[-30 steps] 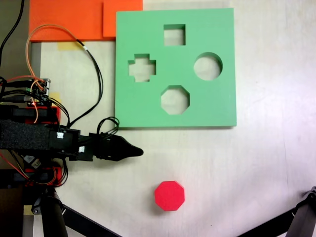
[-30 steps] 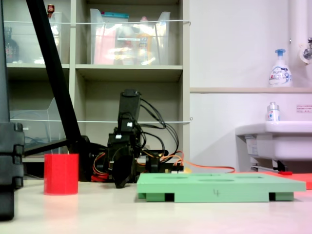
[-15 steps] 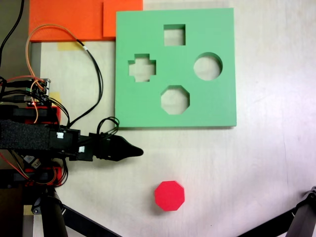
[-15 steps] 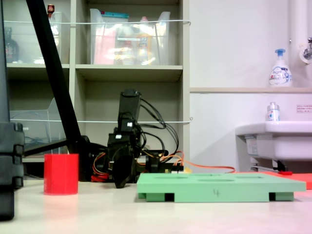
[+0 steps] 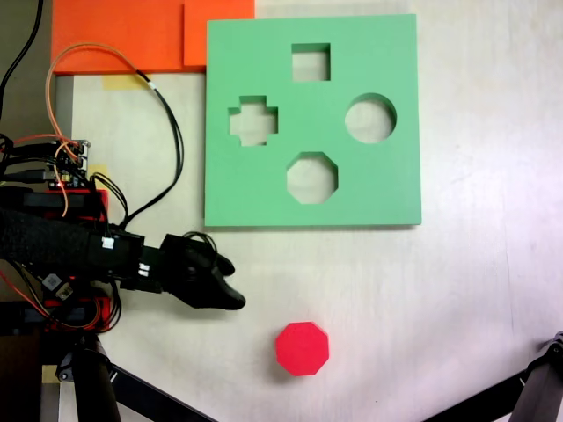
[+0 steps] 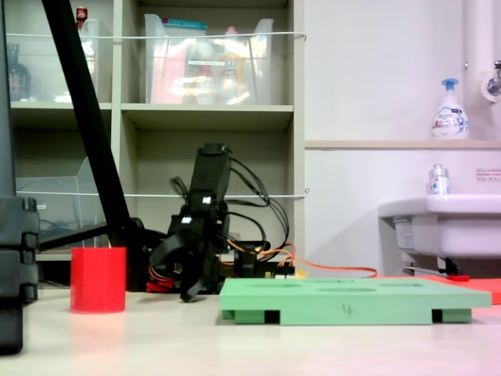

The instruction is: Put the octagonal pillar block into the corresponding hole

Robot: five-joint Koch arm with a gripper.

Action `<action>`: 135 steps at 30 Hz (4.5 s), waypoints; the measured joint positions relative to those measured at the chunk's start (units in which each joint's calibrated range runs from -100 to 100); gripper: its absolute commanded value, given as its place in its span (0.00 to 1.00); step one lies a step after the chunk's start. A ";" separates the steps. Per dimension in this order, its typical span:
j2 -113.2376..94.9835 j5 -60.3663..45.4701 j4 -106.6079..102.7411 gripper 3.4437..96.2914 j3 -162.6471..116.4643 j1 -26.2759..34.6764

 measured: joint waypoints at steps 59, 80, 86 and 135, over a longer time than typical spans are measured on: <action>68.95 9.57 -88.69 0.93 107.79 -7.77; 77.02 10.35 -85.76 0.90 110.53 -6.98; 77.43 11.09 -85.56 0.90 110.73 -6.74; 68.40 11.43 -72.74 0.88 90.64 -6.35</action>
